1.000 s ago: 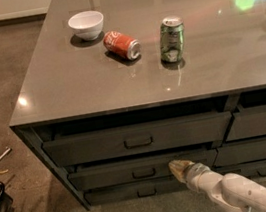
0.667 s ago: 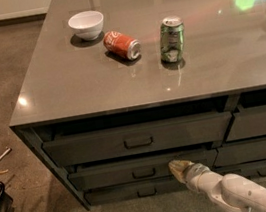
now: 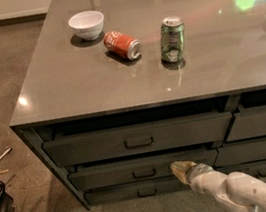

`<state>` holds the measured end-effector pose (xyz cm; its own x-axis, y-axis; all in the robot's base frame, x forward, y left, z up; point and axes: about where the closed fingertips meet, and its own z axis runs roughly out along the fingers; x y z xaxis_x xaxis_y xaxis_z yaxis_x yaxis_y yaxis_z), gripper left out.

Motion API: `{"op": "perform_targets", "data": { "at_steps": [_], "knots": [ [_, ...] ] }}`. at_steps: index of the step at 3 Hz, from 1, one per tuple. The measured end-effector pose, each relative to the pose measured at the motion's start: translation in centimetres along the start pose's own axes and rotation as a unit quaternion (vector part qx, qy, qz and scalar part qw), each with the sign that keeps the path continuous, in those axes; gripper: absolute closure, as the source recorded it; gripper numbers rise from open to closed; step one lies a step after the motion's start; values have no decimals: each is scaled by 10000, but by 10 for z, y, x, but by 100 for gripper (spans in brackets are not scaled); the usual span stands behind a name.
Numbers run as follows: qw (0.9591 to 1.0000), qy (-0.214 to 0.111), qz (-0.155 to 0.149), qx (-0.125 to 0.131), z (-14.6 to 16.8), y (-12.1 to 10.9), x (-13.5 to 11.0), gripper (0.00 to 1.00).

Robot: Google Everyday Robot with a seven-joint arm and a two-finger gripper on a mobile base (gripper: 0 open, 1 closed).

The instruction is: Close middle drawer

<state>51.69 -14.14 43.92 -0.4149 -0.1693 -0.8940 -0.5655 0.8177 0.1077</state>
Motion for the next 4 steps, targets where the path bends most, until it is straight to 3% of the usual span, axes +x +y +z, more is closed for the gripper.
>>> {"op": "perform_targets", "data": {
  "at_steps": [1, 2, 3, 4],
  "knots": [
    [9996, 235, 181, -25, -58, -41, 10, 100],
    [9991, 360, 194, -150, -109, -70, 13, 92],
    [9979, 361, 230, -483, -115, -56, 17, 69],
    [9979, 358, 229, -486, -115, -56, 17, 46]
  ]
}}
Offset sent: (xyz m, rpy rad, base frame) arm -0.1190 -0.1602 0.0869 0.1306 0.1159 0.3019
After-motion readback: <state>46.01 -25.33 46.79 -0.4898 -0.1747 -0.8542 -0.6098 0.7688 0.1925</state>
